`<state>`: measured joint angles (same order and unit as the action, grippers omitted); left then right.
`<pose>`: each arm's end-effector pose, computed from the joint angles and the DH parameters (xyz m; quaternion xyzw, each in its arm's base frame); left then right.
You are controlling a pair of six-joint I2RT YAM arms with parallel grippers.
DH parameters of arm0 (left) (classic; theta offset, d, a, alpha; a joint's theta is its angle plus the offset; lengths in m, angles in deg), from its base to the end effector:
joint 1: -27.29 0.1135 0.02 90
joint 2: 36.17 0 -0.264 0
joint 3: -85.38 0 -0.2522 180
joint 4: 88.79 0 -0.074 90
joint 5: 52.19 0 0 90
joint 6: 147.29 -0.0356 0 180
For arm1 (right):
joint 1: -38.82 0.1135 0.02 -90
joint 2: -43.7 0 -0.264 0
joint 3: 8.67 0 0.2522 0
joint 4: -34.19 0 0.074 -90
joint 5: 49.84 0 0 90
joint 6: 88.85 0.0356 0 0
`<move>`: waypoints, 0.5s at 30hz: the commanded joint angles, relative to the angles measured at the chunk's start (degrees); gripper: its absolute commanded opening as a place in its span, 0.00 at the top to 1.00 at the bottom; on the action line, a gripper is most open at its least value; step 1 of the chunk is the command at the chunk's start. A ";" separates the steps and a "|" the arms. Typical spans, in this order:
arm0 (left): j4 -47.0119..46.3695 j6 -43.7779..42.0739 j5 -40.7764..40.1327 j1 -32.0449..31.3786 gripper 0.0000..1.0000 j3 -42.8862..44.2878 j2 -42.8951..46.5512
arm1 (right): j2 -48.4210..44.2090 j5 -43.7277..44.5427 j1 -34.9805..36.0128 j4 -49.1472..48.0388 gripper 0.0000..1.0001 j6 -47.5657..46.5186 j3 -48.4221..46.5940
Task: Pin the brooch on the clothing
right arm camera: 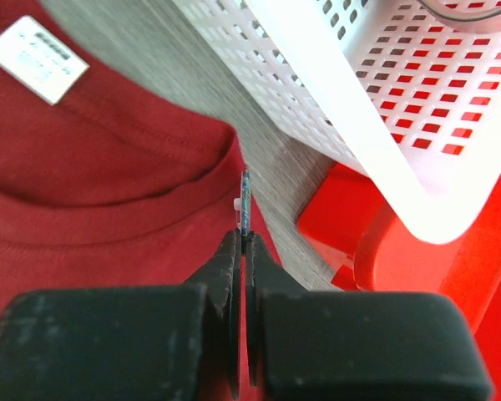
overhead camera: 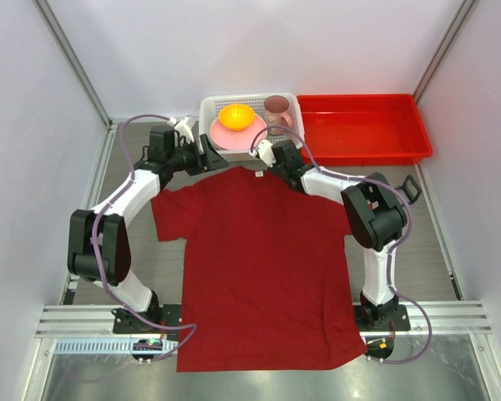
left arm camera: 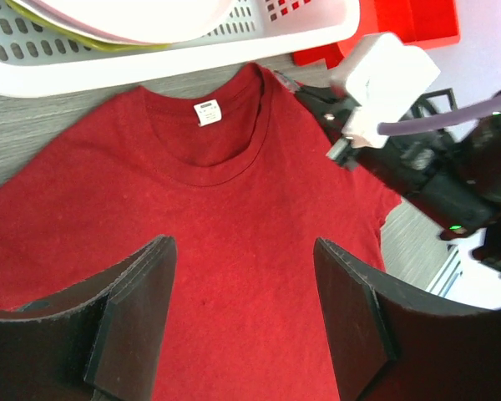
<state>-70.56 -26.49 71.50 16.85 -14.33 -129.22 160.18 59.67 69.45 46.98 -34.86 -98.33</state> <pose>0.3592 -0.0863 0.2681 -0.0067 0.8451 -0.4020 0.3524 0.3895 0.2168 0.1674 -0.4296 0.7848 -0.1728 0.4119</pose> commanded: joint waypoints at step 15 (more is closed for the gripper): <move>12.57 -21.31 3.40 3.14 0.18 1.59 17.63 | -19.72 -34.42 -2.68 41.70 0.99 3.13 -14.59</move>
<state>-62.52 -40.50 72.51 18.69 -14.42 -116.92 146.54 42.01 68.45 72.69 -33.66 -103.57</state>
